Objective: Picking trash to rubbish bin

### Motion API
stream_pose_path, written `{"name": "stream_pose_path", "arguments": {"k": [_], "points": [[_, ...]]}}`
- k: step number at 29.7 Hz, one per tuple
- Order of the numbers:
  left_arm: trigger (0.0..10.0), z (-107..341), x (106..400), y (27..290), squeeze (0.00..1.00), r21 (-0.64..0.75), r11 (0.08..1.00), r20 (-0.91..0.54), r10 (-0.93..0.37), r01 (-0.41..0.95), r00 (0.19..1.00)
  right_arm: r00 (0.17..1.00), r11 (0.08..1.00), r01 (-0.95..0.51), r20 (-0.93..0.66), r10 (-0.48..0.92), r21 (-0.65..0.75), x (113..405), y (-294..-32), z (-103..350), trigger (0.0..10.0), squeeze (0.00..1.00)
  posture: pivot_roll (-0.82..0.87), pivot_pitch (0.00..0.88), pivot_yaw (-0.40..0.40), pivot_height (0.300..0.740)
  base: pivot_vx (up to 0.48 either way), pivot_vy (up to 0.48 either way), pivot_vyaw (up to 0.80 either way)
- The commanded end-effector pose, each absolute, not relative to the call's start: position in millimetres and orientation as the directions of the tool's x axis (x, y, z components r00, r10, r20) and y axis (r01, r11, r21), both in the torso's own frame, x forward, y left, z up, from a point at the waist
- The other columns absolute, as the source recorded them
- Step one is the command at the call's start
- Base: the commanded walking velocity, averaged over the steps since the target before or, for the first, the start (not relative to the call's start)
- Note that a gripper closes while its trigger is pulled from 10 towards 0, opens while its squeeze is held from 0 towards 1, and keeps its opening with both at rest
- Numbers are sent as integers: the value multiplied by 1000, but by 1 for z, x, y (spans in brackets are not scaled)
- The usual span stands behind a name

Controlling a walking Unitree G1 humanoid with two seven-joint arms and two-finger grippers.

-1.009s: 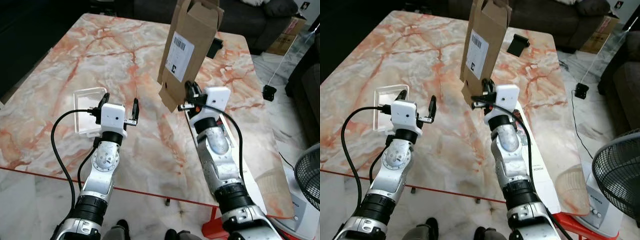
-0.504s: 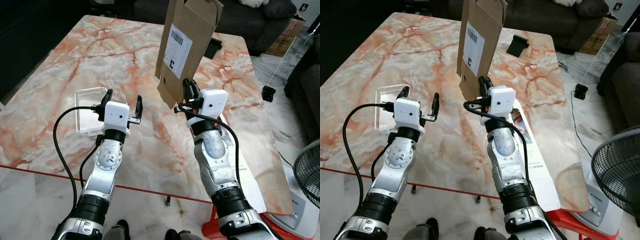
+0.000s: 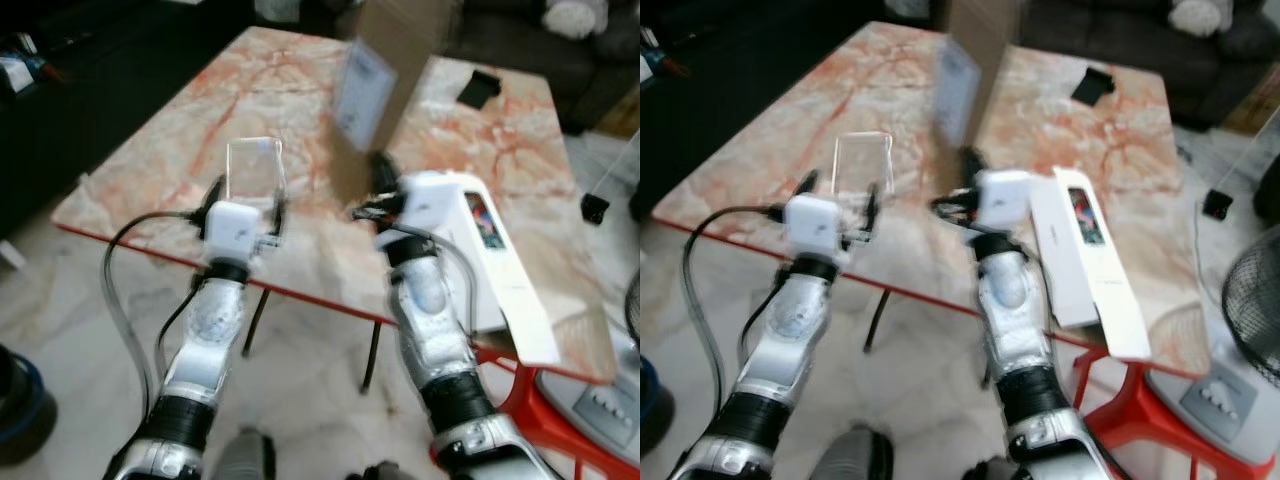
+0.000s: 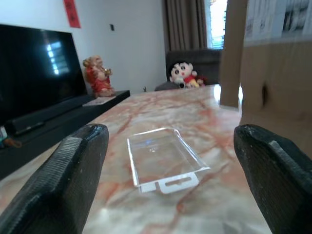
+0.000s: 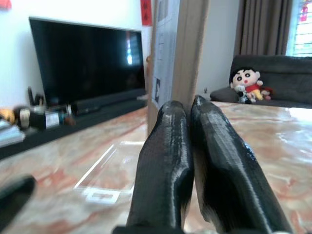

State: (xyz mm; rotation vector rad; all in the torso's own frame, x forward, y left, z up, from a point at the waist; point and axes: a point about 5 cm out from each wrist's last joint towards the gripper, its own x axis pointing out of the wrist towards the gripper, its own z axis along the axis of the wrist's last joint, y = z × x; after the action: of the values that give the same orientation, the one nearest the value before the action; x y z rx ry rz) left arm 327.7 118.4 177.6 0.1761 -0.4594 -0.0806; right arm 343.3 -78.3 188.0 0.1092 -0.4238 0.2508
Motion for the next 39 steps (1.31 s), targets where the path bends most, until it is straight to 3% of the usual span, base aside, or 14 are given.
{"name": "stream_pose_path", "arguments": {"k": [1, 24, 39], "points": [[10000, 185, 328, 113, 0, 201, 978, 456, -138, 50, 879, 868, 964, -258, 454, 204, 60, 344, -80, 197, 10000, 0, 58, 125, -88, 740, 0, 0, 0], [10000, 184, 327, 112, 0, 193, 979, 446, -141, 59, 884, 880, 971, -230, 439, 180, 65, 345, -93, 195, 10000, 0, 45, 154, -98, 740, 0, 0, 0], [10000, 183, 327, 113, 0, 192, 980, 441, -138, 57, 887, 888, 972, -221, 428, 168, 77, 346, -96, 193, 10000, 0, 45, 167, -99, 740, -257, 0, 0]]}}
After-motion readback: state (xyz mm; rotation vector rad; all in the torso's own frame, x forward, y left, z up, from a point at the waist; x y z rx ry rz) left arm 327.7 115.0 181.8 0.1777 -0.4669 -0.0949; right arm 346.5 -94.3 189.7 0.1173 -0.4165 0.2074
